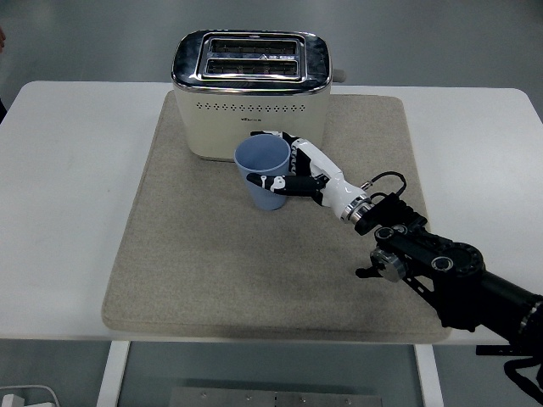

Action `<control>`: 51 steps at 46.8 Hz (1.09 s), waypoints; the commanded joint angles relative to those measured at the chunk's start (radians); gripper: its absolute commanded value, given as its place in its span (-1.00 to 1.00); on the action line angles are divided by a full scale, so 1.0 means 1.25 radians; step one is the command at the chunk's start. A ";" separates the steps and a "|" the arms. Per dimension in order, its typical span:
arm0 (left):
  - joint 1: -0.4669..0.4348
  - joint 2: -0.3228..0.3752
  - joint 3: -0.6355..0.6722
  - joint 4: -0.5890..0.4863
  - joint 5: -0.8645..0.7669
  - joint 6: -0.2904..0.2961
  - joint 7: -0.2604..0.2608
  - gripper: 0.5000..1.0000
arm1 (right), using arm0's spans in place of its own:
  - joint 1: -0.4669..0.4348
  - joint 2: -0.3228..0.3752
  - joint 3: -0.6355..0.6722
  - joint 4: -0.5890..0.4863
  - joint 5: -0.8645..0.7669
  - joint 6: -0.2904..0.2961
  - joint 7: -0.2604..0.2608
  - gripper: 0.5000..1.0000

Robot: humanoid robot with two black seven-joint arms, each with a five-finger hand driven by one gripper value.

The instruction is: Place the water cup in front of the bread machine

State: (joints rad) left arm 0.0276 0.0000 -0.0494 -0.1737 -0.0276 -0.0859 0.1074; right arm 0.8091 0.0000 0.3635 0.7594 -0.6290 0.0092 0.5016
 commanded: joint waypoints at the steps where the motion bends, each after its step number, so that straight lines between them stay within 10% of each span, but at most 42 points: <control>1: 0.000 0.000 0.000 0.000 0.000 0.000 0.000 1.00 | -0.002 0.000 0.001 0.001 0.000 0.000 0.000 0.30; 51: 0.000 0.000 0.000 0.008 0.000 0.000 0.000 1.00 | 0.020 0.000 -0.001 0.005 0.001 0.001 -0.001 0.69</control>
State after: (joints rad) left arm 0.0264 0.0000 -0.0490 -0.1656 -0.0276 -0.0859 0.1074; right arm 0.8316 0.0000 0.3632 0.7660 -0.6273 0.0108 0.5015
